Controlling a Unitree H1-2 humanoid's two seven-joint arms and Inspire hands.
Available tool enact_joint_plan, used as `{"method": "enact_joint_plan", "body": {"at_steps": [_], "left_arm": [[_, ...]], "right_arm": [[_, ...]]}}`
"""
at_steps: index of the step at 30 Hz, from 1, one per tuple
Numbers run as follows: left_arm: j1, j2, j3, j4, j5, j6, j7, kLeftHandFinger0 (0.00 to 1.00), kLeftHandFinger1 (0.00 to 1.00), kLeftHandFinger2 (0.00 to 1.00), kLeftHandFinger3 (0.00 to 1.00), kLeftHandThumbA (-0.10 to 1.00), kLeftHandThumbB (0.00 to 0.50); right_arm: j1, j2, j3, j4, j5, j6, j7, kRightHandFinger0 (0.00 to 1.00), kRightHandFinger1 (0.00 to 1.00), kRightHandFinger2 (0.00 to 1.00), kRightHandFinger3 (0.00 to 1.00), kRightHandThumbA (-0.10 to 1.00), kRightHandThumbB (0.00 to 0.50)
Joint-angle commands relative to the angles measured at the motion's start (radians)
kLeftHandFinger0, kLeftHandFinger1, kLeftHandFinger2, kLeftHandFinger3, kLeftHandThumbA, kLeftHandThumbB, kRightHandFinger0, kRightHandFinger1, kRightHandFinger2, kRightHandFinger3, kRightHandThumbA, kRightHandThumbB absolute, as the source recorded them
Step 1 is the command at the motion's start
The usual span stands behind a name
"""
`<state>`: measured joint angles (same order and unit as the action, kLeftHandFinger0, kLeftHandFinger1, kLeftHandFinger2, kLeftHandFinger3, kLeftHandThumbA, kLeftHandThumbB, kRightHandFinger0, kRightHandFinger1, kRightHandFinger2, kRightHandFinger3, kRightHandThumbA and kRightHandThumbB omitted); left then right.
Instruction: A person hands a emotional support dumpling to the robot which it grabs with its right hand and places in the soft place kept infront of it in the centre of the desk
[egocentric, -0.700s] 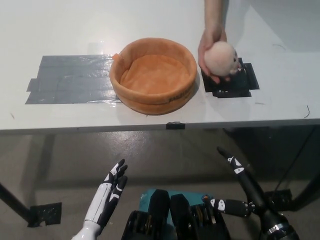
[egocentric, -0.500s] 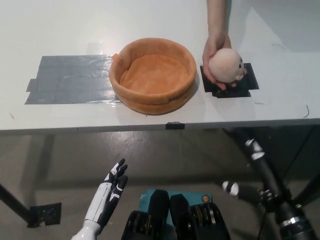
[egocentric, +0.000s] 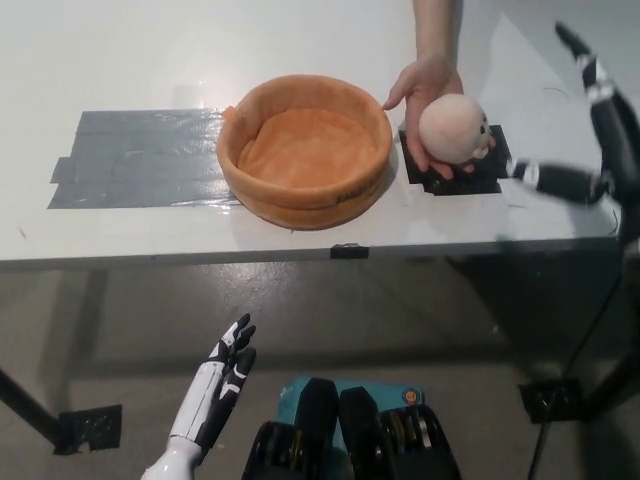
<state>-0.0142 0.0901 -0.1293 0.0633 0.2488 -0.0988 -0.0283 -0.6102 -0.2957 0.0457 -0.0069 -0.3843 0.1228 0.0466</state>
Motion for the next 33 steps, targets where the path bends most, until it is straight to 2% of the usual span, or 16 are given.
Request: {"method": "enact_joint_plan", "body": {"at_steps": [1,2,6,16,19,21,25,32,33], "left_arm": [[-0.022,0.002,0.002,-0.042,0.001,-0.032,0.009,1.0,1.0,1.0,1.0,1.0,0.117],[-0.022,0.002,0.002,-0.043,0.001,-0.03,0.008,1.0,1.0,1.0,1.0,1.0,0.106],[-0.024,0.003,0.002,-0.046,0.001,-0.023,0.005,1.0,1.0,1.0,1.0,1.0,0.118],[-0.033,0.001,-0.004,-0.062,0.007,-0.003,-0.002,1.0,1.0,1.0,1.0,1.0,0.126],[-0.035,0.003,-0.004,-0.065,0.008,0.003,-0.002,1.0,1.0,1.0,1.0,1.0,0.126],[-0.04,0.005,-0.003,-0.055,0.006,-0.013,0.001,1.0,1.0,1.0,1.0,1.0,0.13],[-0.041,0.007,-0.004,-0.051,0.009,-0.016,0.002,1.0,1.0,1.0,1.0,1.0,0.143],[-0.04,0.006,-0.002,-0.052,0.0,-0.016,-0.001,1.0,1.0,1.0,1.0,1.0,0.131],[-0.04,0.005,-0.002,-0.051,-0.002,-0.018,-0.001,1.0,1.0,1.0,1.0,1.0,0.132]], "right_arm": [[-0.143,-0.033,0.035,0.116,-0.05,0.102,0.051,1.0,1.0,1.0,1.0,1.0,0.341],[-0.173,-0.033,0.046,0.155,-0.047,0.111,0.063,1.0,1.0,1.0,1.0,1.0,0.349],[-0.263,-0.023,0.081,0.29,-0.044,0.129,0.069,1.0,1.0,1.0,1.0,0.99,0.375],[-0.359,0.048,0.089,0.525,0.023,0.157,0.086,1.0,1.0,1.0,1.0,1.0,0.37],[-0.367,0.07,0.096,0.592,0.029,0.148,0.094,1.0,1.0,1.0,1.0,1.0,0.412],[-0.375,0.076,0.107,0.628,0.022,0.152,0.098,1.0,1.0,1.0,1.0,1.0,0.422],[-0.376,0.084,0.11,0.675,0.026,0.146,0.096,1.0,1.0,1.0,1.0,1.0,0.427],[-0.396,0.088,0.089,0.793,0.063,0.125,0.097,1.0,1.0,1.0,1.0,1.0,0.435],[-0.4,0.089,0.08,0.807,0.07,0.128,0.093,1.0,1.0,1.0,1.0,1.0,0.424]]}}
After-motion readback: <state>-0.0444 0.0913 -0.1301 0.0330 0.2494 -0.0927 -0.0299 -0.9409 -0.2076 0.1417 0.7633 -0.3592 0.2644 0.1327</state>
